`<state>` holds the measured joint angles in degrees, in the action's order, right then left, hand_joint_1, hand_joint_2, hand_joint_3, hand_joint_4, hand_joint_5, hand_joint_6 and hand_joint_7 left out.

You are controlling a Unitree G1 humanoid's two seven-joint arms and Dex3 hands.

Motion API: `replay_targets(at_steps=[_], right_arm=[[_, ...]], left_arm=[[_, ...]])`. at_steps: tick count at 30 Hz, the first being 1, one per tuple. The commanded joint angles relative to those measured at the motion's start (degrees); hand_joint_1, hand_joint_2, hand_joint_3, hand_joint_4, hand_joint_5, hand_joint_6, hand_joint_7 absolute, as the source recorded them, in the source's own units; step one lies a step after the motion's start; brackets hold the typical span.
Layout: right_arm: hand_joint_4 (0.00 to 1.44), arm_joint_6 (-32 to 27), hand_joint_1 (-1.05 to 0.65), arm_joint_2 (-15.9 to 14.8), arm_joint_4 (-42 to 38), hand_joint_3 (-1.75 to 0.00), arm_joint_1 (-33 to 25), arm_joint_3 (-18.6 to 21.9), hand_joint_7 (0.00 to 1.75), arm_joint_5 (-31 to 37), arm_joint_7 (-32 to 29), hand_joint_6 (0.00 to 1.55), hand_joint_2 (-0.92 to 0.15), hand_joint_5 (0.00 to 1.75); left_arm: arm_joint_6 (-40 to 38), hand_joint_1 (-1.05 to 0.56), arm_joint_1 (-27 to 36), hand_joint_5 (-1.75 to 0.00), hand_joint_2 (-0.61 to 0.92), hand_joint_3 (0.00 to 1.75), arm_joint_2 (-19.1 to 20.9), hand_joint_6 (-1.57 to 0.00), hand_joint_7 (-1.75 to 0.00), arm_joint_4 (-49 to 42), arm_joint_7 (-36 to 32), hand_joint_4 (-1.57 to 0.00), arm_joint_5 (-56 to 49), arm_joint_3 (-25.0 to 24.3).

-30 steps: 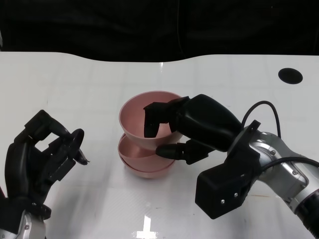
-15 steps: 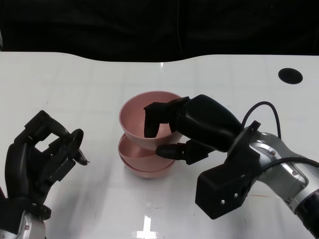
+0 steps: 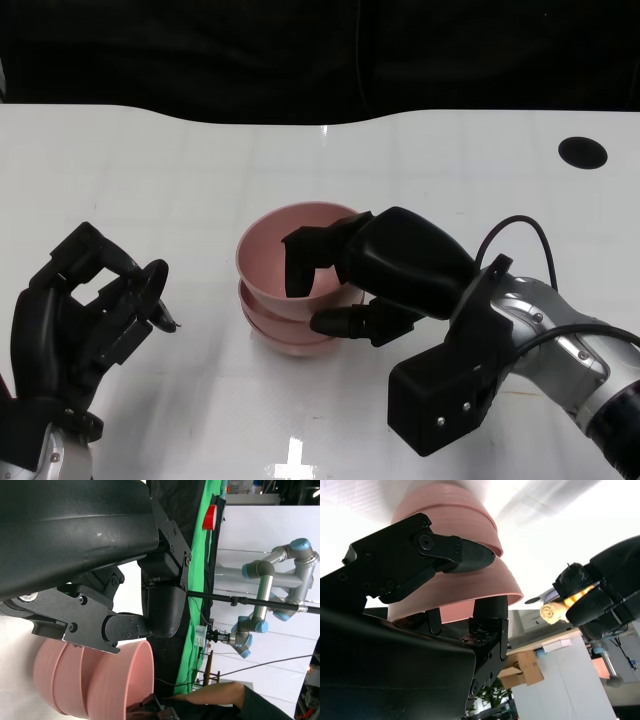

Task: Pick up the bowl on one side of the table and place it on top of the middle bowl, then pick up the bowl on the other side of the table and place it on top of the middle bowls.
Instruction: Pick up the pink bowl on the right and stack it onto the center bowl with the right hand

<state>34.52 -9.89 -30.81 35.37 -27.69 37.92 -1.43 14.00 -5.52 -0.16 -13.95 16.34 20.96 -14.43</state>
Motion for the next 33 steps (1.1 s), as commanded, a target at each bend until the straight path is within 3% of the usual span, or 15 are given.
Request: replay_targets(at_steps=[1,12,15,16,17,20,22,25,26,28,33], right_arm=[[0.83,0.59,-0.23,-0.38,-0.81,-0.73,0.36,-0.12,1.75,0.17,-0.97,0.61,-0.73,1.75],[0.80,2.27,-0.21,-0.52,-3.94,-0.66,1.37,-1.00,1.73,1.92,-4.39,0.60,-0.76,1.75],[0.78,3.40,-0.22,-0.44,-5.43,-0.52,1.69,-1.11,1.41,2.26,-5.87,0.71,-0.84,1.69],[0.79,3.58,-0.21,-0.60,-5.73,-0.49,1.73,-1.16,1.31,2.52,-6.19,0.74,-0.85,1.63],[0.80,3.69,-0.28,-0.73,-5.94,-0.42,1.77,-1.22,1.08,2.74,-6.44,0.78,-0.89,1.39],[0.78,4.01,-0.41,-1.33,-5.98,-0.38,1.77,-1.31,0.69,2.99,-6.17,0.82,-0.92,1.14],[0.76,4.13,-0.45,-1.46,-6.02,-0.38,1.80,-1.33,0.57,3.18,-6.11,0.83,-0.92,1.09],[0.76,3.16,-0.45,-2.28,-4.82,-0.38,1.73,-1.79,0.54,4.84,-5.90,0.84,-0.92,1.08],[0.61,2.38,-0.60,-2.90,-3.86,-0.42,1.65,-2.15,0.28,6.08,-5.74,0.70,-0.92,0.62],[0.59,1.29,-0.68,-3.61,-2.39,-0.44,1.31,-2.42,0.08,7.60,-5.57,0.65,-0.92,0.22],[0.49,0.06,-0.72,-4.25,-0.69,-0.46,0.51,-2.51,0.00,8.19,-5.43,0.57,-0.92,0.06]], left_arm=[[0.79,-0.11,0.21,-1.75,0.83,0.42,0.61,-0.69,-1.75,-0.43,0.26,-0.97,-0.16,-0.10],[1.01,-0.11,0.20,-1.75,0.84,0.42,0.54,-0.68,-1.75,-0.63,0.32,-0.97,-0.31,-0.01],[0.99,-0.11,0.20,-1.75,0.84,0.42,0.47,-0.68,-1.75,-0.66,0.16,-0.97,-0.40,-0.01],[1.25,-0.11,0.09,-1.75,0.84,0.42,0.52,-0.68,-1.75,-0.97,0.37,-0.97,-0.37,-0.03],[1.43,-0.11,0.02,-1.75,0.84,0.42,0.56,-0.68,-1.75,-1.17,0.50,-0.96,-0.38,-0.05],[1.45,-0.11,0.13,-1.75,0.84,0.42,0.63,-0.68,-1.75,-0.91,0.23,-0.96,-0.78,0.24],[1.51,-0.11,0.15,-1.75,0.84,0.42,0.64,-0.68,-1.75,-0.87,0.18,-0.97,-0.89,0.30],[1.75,-0.11,0.12,-1.75,0.84,0.42,0.61,-0.69,-1.75,-1.05,0.05,-0.97,-1.06,0.30],[1.93,-0.10,0.10,-1.75,0.85,0.42,0.59,-0.69,-1.75,-1.17,-0.04,-0.97,-1.17,0.30],[2.54,-0.10,0.01,-1.75,0.85,0.43,0.63,-0.69,-1.75,-1.66,0.20,-0.97,-1.27,0.27],[2.86,-0.12,-0.04,-1.75,0.84,0.42,0.71,-0.70,-1.75,-2.07,0.28,-0.98,-1.31,0.41]])
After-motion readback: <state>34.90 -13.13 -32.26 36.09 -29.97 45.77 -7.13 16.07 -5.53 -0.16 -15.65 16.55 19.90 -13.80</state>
